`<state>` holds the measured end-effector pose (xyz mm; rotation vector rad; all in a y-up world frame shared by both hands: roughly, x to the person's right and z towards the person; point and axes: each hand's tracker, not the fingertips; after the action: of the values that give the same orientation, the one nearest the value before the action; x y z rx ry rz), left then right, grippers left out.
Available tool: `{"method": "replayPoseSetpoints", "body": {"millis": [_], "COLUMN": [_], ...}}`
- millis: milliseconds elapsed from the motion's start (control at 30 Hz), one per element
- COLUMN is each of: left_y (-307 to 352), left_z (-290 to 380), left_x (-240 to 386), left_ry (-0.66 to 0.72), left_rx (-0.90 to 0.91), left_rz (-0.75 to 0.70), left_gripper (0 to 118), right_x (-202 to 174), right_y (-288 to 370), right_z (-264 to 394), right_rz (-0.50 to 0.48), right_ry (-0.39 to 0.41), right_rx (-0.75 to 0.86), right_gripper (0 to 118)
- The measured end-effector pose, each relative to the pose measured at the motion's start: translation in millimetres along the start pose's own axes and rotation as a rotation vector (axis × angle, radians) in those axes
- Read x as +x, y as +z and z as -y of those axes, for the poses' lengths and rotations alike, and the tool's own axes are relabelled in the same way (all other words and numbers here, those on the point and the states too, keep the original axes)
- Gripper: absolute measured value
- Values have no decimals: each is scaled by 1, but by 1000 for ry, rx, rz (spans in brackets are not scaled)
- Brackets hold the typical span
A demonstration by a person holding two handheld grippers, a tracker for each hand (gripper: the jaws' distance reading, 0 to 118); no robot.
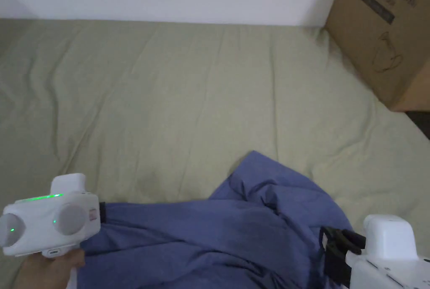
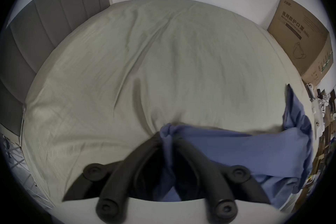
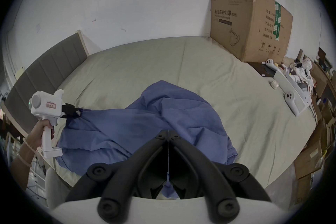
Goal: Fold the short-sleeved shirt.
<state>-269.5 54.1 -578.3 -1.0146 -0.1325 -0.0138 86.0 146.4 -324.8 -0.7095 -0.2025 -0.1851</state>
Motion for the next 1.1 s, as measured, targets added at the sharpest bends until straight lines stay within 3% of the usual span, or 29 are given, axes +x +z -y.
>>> {"method": "replayPoseSetpoints", "body": {"millis": [67,100,133,167,200,267,300,433,567,600,667,733,767,833,867,900,1033,1100], "left_y": [5,10,15,25,35,57,71,97,101,99,98,96,96,96,97,99,106,111], "left_z": [0,1,1,1,2,5,7,16,18,18,18,18,18,18,17,17,15,13], "left_x": [-2,-3,-6,-7,-9,-11,-8,-7,-11,-11,-12,-12,-12,-11,-11,-11,-16,-18], "left_ry": [-27,-20,-6,19,38,25,8,-25,-12,-23,-27,-24,-25,-35,-41,-38,-19,-25], "left_rx": [-22,-18,-13,-7,21,53,76,100,106,102,91,83,82,84,84,86,99,102], "left_rz": [-4,9,32,53,74,109,92,96,103,94,89,91,90,89,89,90,92,88], "left_gripper": [8,8,8,8,8,8,8,8,8,8,8,8,8,8,8,8,8,8], "right_x": [14,21,28,34,40,53,61,84,88,90,85,83,81,79,77,75,75,84], "right_y": [-8,-13,-19,-26,-31,-43,-56,-126,-197,-211,-235,-228,-225,-219,-216,-217,-207,-185], "right_z": [-6,-10,-15,-22,-30,-42,-49,-74,-71,-66,-53,-60,-66,-69,-74,-76,-83,-101], "right_rz": [-28,-33,-30,-16,13,-8,-45,15,89,66,77,115,106,100,93,135,93,28], "right_ry": [-21,-28,-36,-49,-73,-101,-105,-66,-20,16,50,31,44,96,112,132,110,27], "right_rx": [-6,-9,-7,-27,-42,-1,0,-117,-351,-377,-469,-436,-434,-427,-424,-423,-428,-353], "right_gripper": [9,21,38,72,94,117,118,118,113,113,95,95,89,57,21,4,4,4]}}
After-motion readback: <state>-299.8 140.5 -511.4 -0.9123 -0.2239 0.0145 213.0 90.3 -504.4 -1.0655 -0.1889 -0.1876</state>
